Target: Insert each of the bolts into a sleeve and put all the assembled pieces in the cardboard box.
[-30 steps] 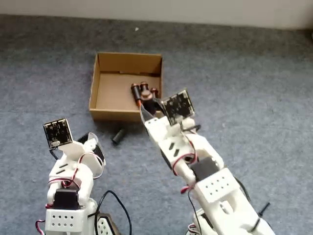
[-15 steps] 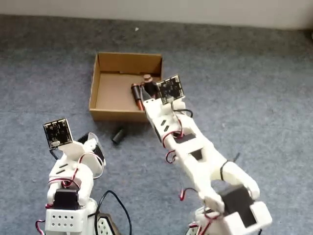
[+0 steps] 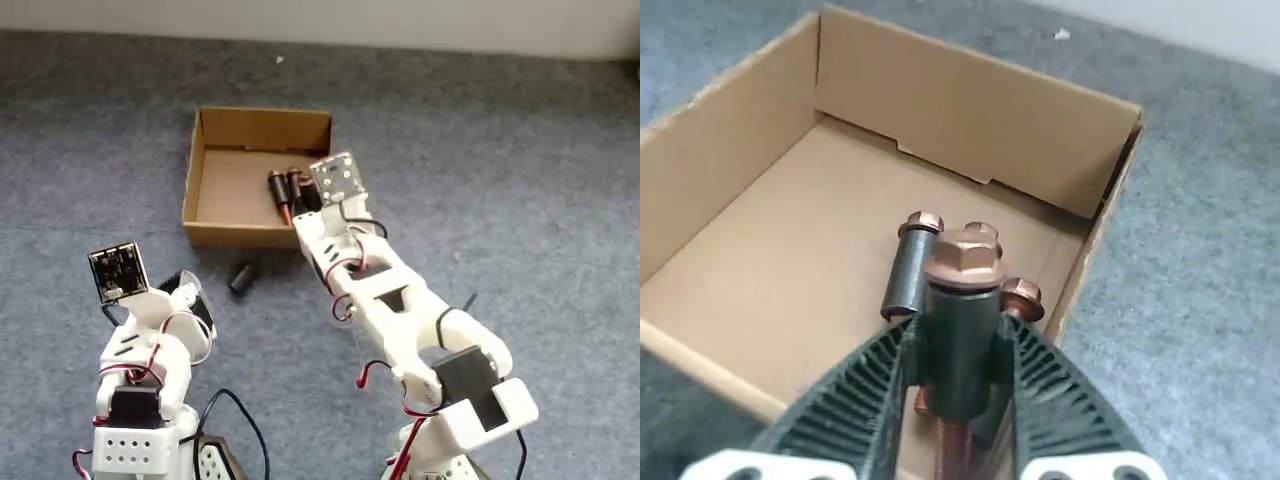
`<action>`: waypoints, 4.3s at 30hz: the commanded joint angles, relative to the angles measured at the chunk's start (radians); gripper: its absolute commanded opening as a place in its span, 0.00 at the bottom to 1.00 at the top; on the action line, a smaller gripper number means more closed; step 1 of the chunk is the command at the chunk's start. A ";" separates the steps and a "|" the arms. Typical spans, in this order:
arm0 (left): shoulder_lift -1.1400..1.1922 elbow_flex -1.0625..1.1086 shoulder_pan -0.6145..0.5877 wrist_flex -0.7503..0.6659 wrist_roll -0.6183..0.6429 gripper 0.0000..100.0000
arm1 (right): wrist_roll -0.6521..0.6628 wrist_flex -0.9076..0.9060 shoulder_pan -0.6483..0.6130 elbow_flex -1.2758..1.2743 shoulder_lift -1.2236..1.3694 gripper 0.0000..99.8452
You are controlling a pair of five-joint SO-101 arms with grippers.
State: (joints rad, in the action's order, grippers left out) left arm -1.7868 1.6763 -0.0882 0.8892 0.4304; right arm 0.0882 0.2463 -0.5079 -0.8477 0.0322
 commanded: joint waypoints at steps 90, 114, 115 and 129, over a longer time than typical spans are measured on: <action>-0.030 -0.127 -0.407 0.002 0.103 0.01 | -0.842 -1.395 -0.349 1.036 0.495 0.00; -0.030 -0.125 -0.407 0.002 0.101 0.01 | -0.491 -1.643 -0.234 0.771 -0.116 0.00; -0.030 -0.125 -0.409 0.002 0.101 0.01 | -0.491 -1.635 -0.209 0.740 -0.134 0.00; -0.030 -0.130 -0.420 0.006 -0.499 0.01 | -0.489 -1.181 0.038 0.182 -0.369 0.00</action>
State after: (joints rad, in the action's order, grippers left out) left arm -1.7868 1.5858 -0.4841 0.8938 0.2770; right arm -0.4104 -1.0134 -0.4941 -0.6191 -0.2516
